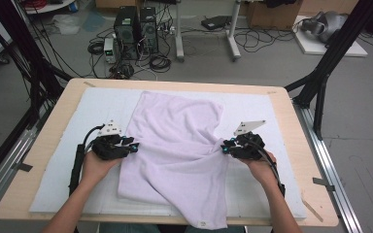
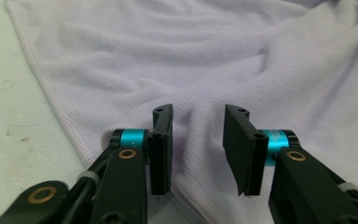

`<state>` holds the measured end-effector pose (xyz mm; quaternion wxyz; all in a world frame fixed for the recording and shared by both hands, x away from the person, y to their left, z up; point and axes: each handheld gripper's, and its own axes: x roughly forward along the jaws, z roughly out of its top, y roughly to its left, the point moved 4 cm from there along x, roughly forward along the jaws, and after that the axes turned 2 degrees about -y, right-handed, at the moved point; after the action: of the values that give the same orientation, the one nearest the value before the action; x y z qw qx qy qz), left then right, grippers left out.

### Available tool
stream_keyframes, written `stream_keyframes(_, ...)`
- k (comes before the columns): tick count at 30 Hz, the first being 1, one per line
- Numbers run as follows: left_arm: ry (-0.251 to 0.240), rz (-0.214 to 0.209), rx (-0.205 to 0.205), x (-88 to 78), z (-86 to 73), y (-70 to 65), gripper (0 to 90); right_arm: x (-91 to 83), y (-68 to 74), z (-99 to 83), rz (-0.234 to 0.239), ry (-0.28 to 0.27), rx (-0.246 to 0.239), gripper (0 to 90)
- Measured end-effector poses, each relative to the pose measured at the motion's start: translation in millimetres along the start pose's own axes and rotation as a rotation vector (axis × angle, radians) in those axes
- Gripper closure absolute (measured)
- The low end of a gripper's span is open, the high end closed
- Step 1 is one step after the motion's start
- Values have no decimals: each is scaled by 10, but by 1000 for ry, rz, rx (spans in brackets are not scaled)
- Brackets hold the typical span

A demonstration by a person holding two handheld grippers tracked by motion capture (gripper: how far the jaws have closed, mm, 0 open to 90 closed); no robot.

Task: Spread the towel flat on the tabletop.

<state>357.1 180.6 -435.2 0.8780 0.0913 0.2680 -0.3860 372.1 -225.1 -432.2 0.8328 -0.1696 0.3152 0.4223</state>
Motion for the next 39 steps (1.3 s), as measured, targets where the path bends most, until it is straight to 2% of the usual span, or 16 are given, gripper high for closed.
stream_keyframes(2,-2,-12,24,-107,-5,-60,589,-77,117,26,31,-17,-29,683)
stream_keyframes(4,-5,-9,43,-216,-19,-118,568,-146,263,37,23,-22,-83,653)
stream_keyframes(5,-15,-23,43,-266,-30,-151,564,-178,332,35,25,-25,-98,648)
stream_keyframes(8,-19,-55,61,-382,-101,-283,552,-245,528,13,69,-59,-119,630)
stream_keyframes(12,-5,-88,80,-432,-235,-428,537,-241,758,-86,113,-53,-149,595)
stream_keyframes(16,11,-100,92,-448,-368,-501,509,-207,879,-172,155,-45,-149,577)
stream_keyframes(18,12,-102,91,-458,-395,-513,498,-156,946,-219,183,-28,-166,573)
stream_keyframes(22,-19,-102,82,-522,-351,-504,495,-60,1001,-284,197,7,-186,566)
stream_keyframes(29,-11,-141,116,-524,-317,-582,516,52,996,-306,212,19,-173,562)
stream_keyframes(32,17,-163,125,-458,-369,-603,519,64,993,-300,219,16,-172,556)
stream_keyframes(39,143,-200,158,-221,-531,-648,539,69,1029,-334,232,28,-179,561)
